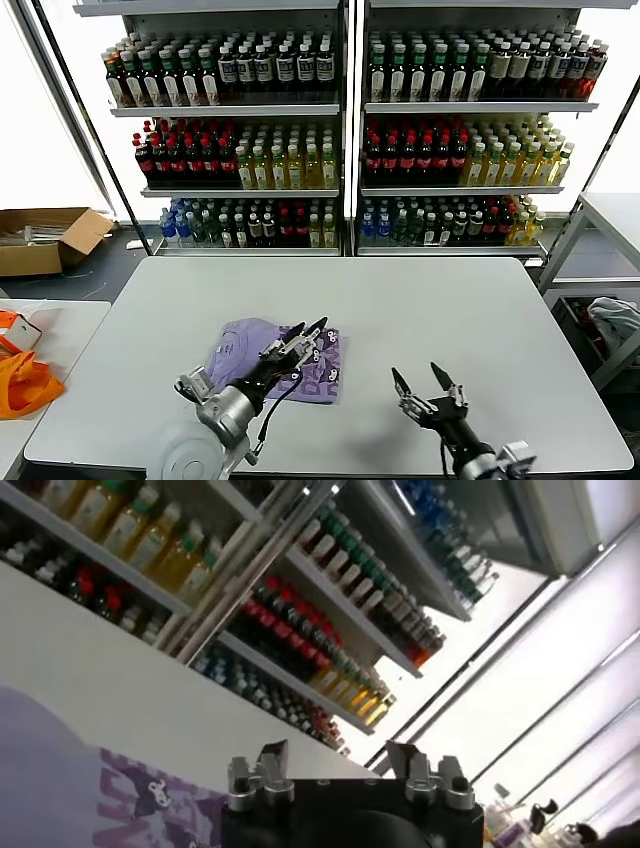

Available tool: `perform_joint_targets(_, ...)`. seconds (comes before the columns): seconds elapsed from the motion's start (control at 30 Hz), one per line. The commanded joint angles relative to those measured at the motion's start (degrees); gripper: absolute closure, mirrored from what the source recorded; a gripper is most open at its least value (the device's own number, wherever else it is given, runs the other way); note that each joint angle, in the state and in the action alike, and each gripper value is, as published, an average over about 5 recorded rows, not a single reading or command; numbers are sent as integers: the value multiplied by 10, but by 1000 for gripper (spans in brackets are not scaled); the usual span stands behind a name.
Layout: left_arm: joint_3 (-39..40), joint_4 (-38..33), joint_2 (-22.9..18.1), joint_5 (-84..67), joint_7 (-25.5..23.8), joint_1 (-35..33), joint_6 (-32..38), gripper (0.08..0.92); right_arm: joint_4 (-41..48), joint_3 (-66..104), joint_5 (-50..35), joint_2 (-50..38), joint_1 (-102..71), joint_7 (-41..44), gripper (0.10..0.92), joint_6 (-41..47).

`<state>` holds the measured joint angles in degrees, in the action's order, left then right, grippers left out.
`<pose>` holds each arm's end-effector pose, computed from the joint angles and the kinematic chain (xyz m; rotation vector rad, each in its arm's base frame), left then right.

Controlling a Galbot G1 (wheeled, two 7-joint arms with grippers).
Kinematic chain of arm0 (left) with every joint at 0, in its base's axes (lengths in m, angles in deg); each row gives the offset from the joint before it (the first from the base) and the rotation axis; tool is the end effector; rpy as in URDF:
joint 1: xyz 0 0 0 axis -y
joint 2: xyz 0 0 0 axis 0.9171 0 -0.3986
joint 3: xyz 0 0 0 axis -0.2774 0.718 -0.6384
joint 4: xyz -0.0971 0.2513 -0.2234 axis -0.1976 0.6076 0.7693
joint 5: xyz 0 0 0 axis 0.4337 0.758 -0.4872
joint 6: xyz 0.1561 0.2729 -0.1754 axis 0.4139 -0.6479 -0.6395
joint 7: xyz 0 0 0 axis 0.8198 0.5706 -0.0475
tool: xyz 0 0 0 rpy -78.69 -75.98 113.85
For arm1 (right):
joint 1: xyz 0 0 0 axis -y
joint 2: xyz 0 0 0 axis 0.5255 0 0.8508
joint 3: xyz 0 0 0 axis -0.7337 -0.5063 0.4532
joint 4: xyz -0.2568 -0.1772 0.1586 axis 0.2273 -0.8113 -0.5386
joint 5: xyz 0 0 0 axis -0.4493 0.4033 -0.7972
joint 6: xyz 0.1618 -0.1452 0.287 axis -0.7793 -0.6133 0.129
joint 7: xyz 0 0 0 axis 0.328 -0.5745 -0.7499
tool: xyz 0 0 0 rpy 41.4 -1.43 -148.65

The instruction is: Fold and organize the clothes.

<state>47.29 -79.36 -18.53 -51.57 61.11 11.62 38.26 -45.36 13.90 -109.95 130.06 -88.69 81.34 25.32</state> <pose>0.2459 -0.0111 -0.2404 -0.7333 -2.5486 0.9601 0.1808 -0.0241 -0.2938 0.4272 -2.7824 -0.4723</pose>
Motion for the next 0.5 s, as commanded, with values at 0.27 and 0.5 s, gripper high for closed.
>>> perform_joint_targets(0.27,-158,-55,24,-8,-61,-110,31,180,144,-240,-99,43,273,-199,203,202)
perform_joint_targets(0.5,-153,-62,18,-5,-48,-103,25,177,147,-245,-94,49,269,-209,293,205)
